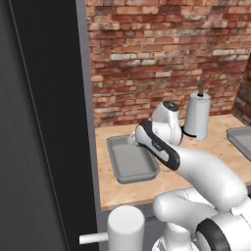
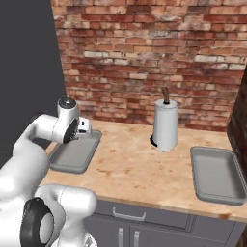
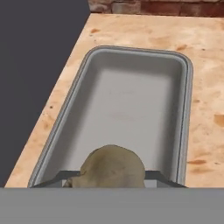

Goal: Place one garlic and one fish in each tupperware on the nearby counter, to pack two identical lunches.

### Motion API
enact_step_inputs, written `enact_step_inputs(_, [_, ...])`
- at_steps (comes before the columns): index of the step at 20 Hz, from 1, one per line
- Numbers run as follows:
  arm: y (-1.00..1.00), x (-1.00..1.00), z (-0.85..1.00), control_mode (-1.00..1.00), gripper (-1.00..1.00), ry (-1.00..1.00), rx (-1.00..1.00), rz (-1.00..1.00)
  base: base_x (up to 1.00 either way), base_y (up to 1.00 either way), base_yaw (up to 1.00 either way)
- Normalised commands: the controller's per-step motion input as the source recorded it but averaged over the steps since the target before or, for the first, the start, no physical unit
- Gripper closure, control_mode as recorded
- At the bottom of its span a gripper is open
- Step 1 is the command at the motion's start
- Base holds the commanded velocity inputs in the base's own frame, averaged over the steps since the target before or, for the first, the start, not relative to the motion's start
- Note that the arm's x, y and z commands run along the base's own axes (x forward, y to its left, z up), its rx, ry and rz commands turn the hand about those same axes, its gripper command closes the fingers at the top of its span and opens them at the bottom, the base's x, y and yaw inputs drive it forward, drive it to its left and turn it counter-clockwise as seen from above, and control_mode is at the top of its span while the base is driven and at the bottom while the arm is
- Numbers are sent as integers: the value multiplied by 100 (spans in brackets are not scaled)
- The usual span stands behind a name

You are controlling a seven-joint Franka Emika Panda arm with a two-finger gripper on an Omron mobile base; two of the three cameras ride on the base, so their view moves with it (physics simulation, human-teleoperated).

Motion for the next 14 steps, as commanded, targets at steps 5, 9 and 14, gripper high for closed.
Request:
enact_step_inputs(5, [0, 29, -37, -100, 100, 2, 0, 0, 0, 0, 0])
enact_step_inputs(9, [4, 27, -40, -100, 100, 1, 0, 0, 0, 0, 0])
enact_step_inputs(14, [19, 33, -38, -100, 100, 2, 0, 0, 0, 0, 0])
